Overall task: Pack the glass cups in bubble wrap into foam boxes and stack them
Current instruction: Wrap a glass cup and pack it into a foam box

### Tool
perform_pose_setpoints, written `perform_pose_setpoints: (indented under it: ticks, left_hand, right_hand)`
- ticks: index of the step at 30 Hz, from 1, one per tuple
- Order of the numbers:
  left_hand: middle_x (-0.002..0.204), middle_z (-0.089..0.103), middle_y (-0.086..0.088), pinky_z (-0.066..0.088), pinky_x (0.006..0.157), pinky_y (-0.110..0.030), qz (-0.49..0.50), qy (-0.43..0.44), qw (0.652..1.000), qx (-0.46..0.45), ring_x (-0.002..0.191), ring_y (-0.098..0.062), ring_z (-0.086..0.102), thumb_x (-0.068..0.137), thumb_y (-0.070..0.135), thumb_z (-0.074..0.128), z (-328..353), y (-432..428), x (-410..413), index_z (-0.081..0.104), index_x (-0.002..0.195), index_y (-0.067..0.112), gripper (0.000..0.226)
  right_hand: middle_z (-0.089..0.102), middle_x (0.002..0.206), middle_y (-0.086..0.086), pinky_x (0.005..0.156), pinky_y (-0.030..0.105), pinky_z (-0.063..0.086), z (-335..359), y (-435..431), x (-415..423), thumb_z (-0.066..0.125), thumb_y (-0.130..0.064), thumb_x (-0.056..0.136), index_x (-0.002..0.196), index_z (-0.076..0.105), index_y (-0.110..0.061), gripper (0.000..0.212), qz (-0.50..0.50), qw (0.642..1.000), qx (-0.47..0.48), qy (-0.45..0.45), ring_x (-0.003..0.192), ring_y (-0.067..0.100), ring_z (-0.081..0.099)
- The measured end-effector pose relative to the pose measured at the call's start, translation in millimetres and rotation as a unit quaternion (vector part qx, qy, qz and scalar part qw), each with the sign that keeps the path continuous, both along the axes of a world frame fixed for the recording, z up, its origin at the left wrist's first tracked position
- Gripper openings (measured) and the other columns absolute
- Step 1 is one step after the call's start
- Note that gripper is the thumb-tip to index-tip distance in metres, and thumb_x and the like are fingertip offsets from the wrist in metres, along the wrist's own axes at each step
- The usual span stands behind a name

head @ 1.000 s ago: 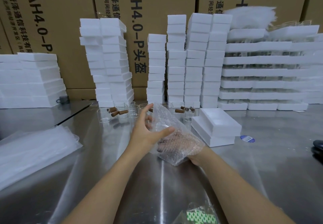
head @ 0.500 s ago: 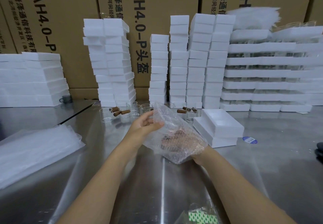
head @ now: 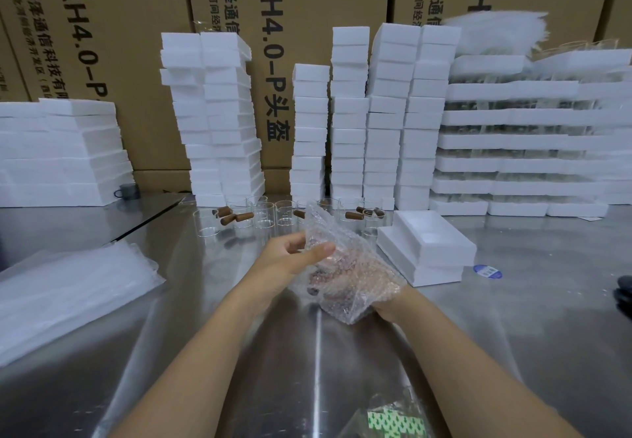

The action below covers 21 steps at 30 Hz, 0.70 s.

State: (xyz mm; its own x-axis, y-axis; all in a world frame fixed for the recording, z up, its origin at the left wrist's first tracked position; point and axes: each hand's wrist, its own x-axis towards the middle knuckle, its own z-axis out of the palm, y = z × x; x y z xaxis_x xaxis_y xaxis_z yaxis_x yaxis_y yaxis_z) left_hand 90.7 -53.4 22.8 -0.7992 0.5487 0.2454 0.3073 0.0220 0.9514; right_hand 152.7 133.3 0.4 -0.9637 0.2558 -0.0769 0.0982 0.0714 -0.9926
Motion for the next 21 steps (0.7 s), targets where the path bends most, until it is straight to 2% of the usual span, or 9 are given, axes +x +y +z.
perform_pose_setpoints:
  ticks: [2, 4, 8, 11, 14, 15, 17, 19, 21]
  left_hand:
    - [0.118, 0.081, 0.011, 0.051, 0.098, -0.030, 0.001, -0.002, 1.000, -0.009, 0.111, -0.006, 0.075, 0.068, 0.077, 0.087, 1, 0, 1, 0.081, 0.112, 0.043, 0.057]
    - [0.118, 0.081, 0.013, 0.050, 0.097, -0.028, 0.002, -0.003, 1.000, -0.015, 0.110, -0.002, 0.075, 0.067, 0.079, 0.086, 1, -1, 1, 0.082, 0.113, 0.040, 0.061]
    - [0.118, 0.080, 0.016, 0.052, 0.106, -0.035, 0.017, 0.001, 0.999, -0.032, 0.112, -0.004, 0.074, 0.063, 0.084, 0.086, -2, 0, -2, 0.078, 0.121, 0.031, 0.079]
    - [0.120, 0.080, 0.012, 0.052, 0.104, -0.033, 0.040, -0.008, 0.999, -0.021, 0.113, -0.006, 0.074, 0.060, 0.084, 0.086, -1, 1, -3, 0.078, 0.124, 0.028, 0.085]
    - [0.111, 0.081, 0.011, 0.052, 0.093, -0.029, 0.070, -0.031, 0.997, 0.010, 0.104, -0.006, 0.076, 0.060, 0.080, 0.087, -1, 0, -7, 0.080, 0.112, 0.021, 0.079]
    - [0.104, 0.080, 0.011, 0.052, 0.092, -0.030, 0.088, -0.037, 0.995, 0.020, 0.097, -0.007, 0.075, 0.060, 0.081, 0.087, 0, -1, -8, 0.079, 0.104, 0.016, 0.078]
    - [0.088, 0.073, 0.007, 0.050, 0.086, -0.032, 0.131, -0.058, 0.989, 0.043, 0.085, -0.007, 0.068, 0.060, 0.081, 0.087, -1, -2, -10, 0.073, 0.091, 0.015, 0.075]
    - [0.098, 0.077, 0.010, 0.051, 0.090, -0.032, 0.155, -0.087, 0.982, 0.060, 0.095, -0.008, 0.068, 0.060, 0.080, 0.084, -1, -2, -12, 0.076, 0.104, 0.018, 0.076]
    - [0.103, 0.078, 0.024, 0.051, 0.089, -0.030, 0.142, -0.113, 0.980, 0.087, 0.107, -0.004, 0.067, 0.062, 0.078, 0.085, -1, -3, -12, 0.074, 0.116, 0.029, 0.074]
  right_hand:
    - [0.062, 0.115, 0.016, 0.098, 0.044, 0.054, 0, 2, 1, 0.056, -0.001, 0.104, 0.131, 0.059, 0.009, 0.029, 0.000, 1.000, 0.024, -0.004, 0.105, 0.028, 0.059]
    - [0.061, 0.118, 0.014, 0.091, 0.033, 0.057, -3, 5, -1, 0.049, 0.005, 0.105, 0.137, 0.053, 0.012, 0.033, -0.018, 1.000, 0.003, 0.001, 0.097, 0.022, 0.062]
    - [0.054, 0.145, 0.021, 0.116, 0.044, 0.042, -13, 8, -6, 0.064, -0.005, 0.101, 0.145, 0.051, 0.004, 0.047, 0.003, 0.996, 0.082, -0.022, 0.137, 0.034, 0.050]
    - [0.054, 0.147, 0.019, 0.117, 0.044, 0.041, -22, 7, -10, 0.068, -0.010, 0.100, 0.146, 0.052, -0.001, 0.049, -0.003, 0.993, 0.111, -0.032, 0.138, 0.033, 0.050]
    - [0.070, 0.129, 0.015, 0.101, 0.042, 0.057, -13, 5, -15, 0.068, -0.010, 0.099, 0.126, 0.071, -0.009, 0.027, -0.003, 0.996, 0.089, -0.013, 0.119, 0.027, 0.068]
    - [0.077, 0.113, 0.010, 0.085, 0.037, 0.064, -4, 2, -15, 0.070, -0.012, 0.099, 0.108, 0.079, -0.016, 0.014, -0.005, 0.998, 0.059, 0.014, 0.102, 0.019, 0.076]
    - [0.080, 0.086, -0.004, 0.057, 0.020, 0.059, 11, -4, -12, 0.071, -0.022, 0.097, 0.083, 0.082, -0.033, 0.021, -0.013, 0.997, 0.047, 0.053, 0.074, 0.006, 0.077]
    - [0.079, 0.084, -0.015, 0.054, 0.014, 0.054, 21, -7, -7, 0.063, -0.024, 0.087, 0.088, 0.078, -0.051, 0.031, -0.047, 0.992, 0.045, 0.106, 0.072, 0.002, 0.075]
    - [0.077, 0.097, -0.023, 0.072, 0.016, 0.055, 22, -6, -4, 0.053, -0.039, 0.082, 0.100, 0.074, -0.052, 0.031, -0.078, 0.985, 0.009, 0.154, 0.092, 0.000, 0.072]
